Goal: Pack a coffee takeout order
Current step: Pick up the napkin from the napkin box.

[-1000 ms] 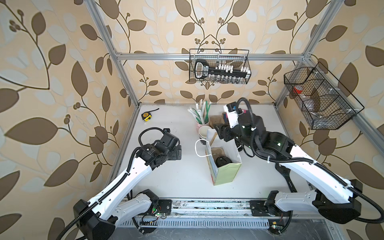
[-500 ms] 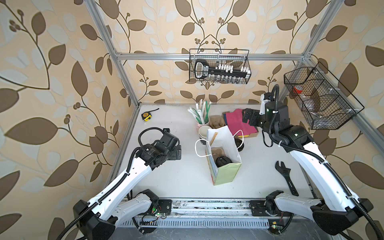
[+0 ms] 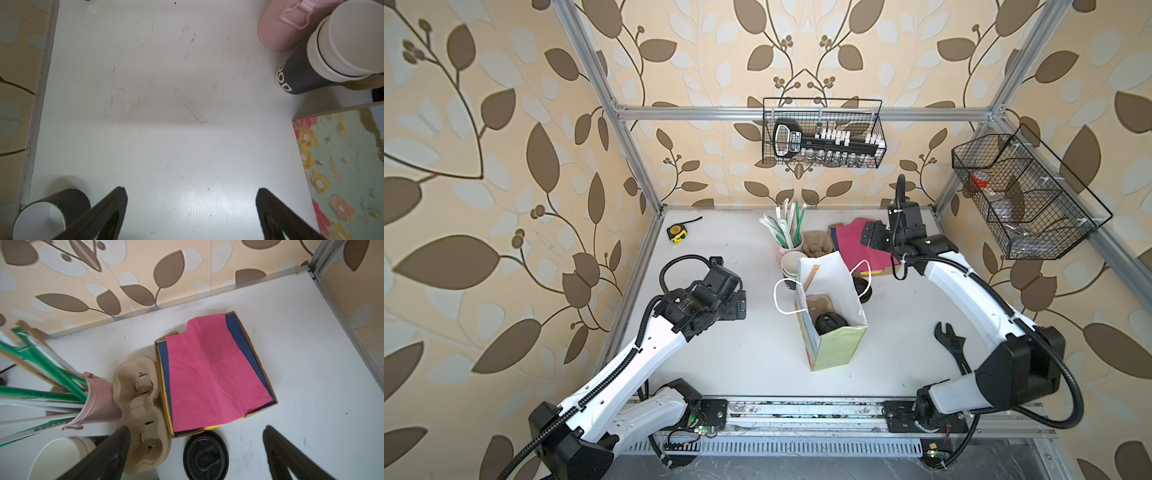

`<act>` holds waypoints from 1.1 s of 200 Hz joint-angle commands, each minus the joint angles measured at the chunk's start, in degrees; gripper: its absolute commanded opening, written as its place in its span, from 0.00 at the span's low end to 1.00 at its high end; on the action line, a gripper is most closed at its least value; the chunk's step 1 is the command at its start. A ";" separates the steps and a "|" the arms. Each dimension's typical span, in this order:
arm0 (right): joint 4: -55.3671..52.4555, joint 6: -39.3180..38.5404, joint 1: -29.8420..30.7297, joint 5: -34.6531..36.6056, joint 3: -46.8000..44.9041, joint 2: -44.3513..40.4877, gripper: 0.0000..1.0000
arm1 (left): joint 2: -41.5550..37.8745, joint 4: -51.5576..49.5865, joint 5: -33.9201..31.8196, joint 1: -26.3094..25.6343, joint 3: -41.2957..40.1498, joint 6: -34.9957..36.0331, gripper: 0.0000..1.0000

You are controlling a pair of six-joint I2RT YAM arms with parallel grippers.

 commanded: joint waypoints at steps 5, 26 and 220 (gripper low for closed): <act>2.31 -0.80 -0.59 -0.88 1.95 6.14 1.00 | -1.27 0.77 -1.39 0.50 -0.51 -0.32 0.99; 1.31 -1.10 -0.68 -0.61 4.74 11.48 0.97 | -1.26 0.78 -1.54 0.42 -0.51 -0.34 0.99; 3.58 -6.17 -2.06 6.53 17.58 32.86 0.65 | 0.55 0.96 -1.22 0.49 -0.34 -0.22 0.99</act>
